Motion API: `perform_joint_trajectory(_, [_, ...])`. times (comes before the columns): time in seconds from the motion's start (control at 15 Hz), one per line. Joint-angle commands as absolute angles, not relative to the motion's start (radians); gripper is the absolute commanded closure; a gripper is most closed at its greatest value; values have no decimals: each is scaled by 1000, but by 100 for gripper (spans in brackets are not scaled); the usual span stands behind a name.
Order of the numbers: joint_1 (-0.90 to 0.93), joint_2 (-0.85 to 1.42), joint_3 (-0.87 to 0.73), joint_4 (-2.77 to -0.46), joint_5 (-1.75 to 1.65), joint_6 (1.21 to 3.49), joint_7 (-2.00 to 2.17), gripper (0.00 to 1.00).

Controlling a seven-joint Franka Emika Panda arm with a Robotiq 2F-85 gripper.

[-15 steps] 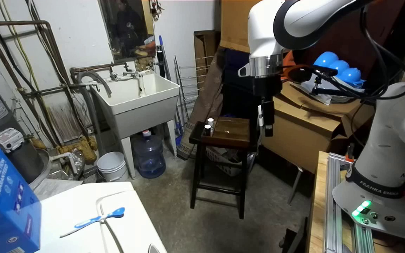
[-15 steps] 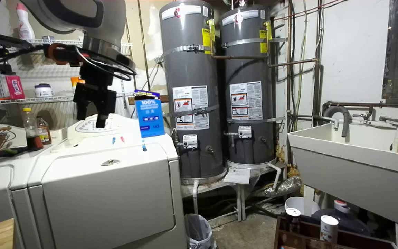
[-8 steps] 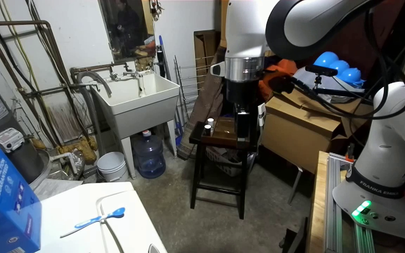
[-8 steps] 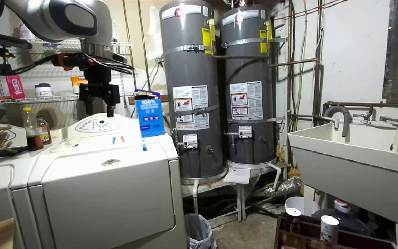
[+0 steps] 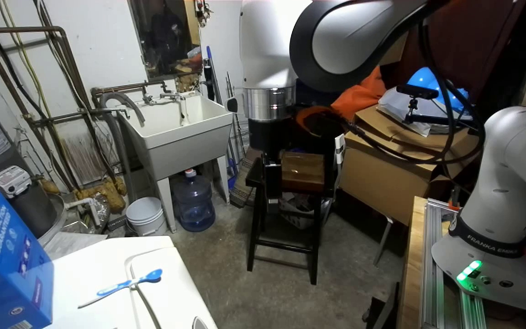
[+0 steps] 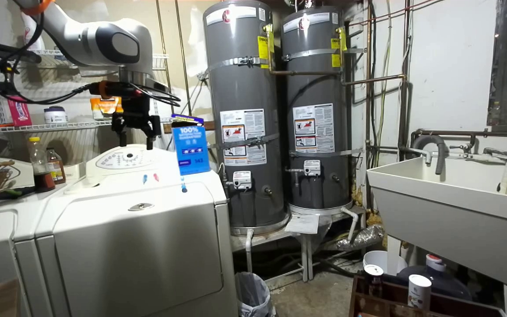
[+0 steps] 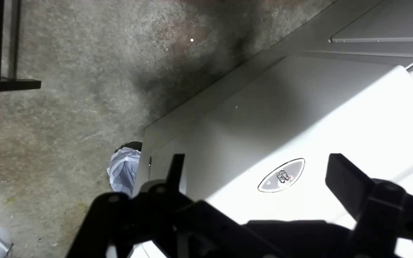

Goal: Put the pink item on the stood

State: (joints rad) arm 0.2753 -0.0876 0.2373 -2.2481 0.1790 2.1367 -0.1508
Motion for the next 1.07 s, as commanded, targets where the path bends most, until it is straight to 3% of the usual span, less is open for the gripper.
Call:
perform_joint_trajectory(0.0, [271, -86, 241, -2245, 179, 2134, -151, 0])
perform_joint_trajectory(0.67, [276, 218, 239, -1895, 144, 2205, 345, 0])
perform_joint_trajectory(1.0, [372, 412, 250, -1612, -43, 1980, 328, 0])
